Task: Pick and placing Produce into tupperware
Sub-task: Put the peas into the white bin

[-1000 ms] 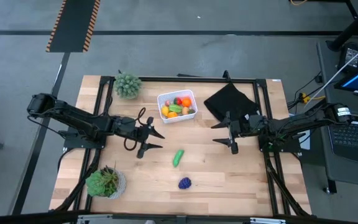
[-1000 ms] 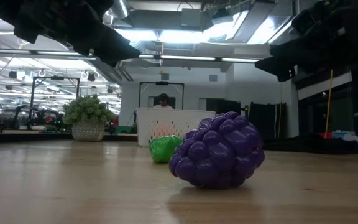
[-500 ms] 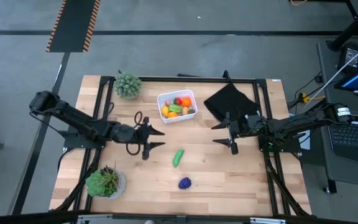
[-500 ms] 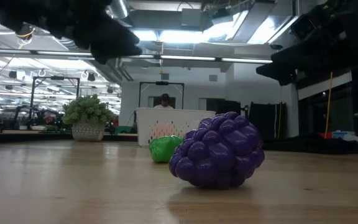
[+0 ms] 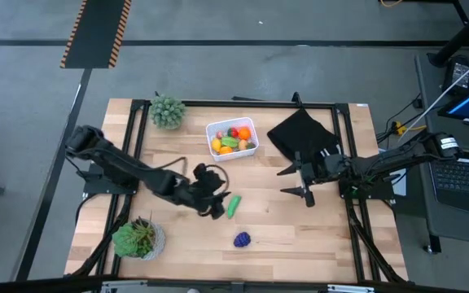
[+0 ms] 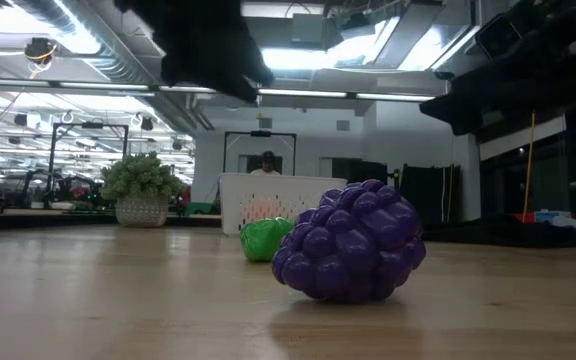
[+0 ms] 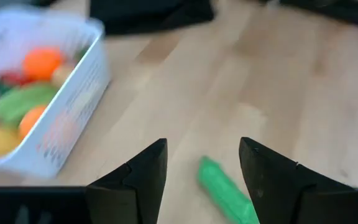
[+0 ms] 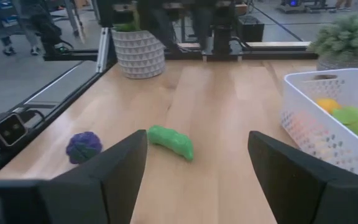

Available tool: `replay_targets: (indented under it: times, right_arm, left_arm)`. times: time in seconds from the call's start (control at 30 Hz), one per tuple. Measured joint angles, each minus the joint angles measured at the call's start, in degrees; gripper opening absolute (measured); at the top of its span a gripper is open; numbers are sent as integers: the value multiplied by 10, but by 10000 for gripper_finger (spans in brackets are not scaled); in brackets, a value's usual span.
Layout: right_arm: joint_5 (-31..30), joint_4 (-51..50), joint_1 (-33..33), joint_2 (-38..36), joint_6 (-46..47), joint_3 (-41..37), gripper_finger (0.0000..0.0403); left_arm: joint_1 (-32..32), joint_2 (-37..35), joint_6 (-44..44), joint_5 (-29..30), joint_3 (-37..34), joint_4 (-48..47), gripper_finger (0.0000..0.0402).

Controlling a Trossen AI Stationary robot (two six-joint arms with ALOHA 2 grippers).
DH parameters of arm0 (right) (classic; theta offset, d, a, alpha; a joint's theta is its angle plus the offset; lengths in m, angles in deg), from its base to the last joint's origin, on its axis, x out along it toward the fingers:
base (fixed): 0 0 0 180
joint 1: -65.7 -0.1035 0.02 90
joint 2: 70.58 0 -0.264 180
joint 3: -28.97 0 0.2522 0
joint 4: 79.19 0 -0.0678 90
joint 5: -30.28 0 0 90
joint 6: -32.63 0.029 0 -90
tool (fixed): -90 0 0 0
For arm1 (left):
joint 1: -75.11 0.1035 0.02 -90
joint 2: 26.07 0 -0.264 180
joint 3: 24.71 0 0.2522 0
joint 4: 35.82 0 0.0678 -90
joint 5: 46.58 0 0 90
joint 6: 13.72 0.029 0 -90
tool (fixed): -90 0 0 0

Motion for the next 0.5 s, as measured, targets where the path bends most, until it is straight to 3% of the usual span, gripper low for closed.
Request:
replay_targets:
  times: [0.17,0.5]
  right_arm:
    - [0,1,-14,0,5,0,281]
    - [0,-3,-30,0,14,0,281]
  left_arm:
    - [23,74,-133,-10,107,-179,185]
    - [16,201,-216,-55,271,-303,192]
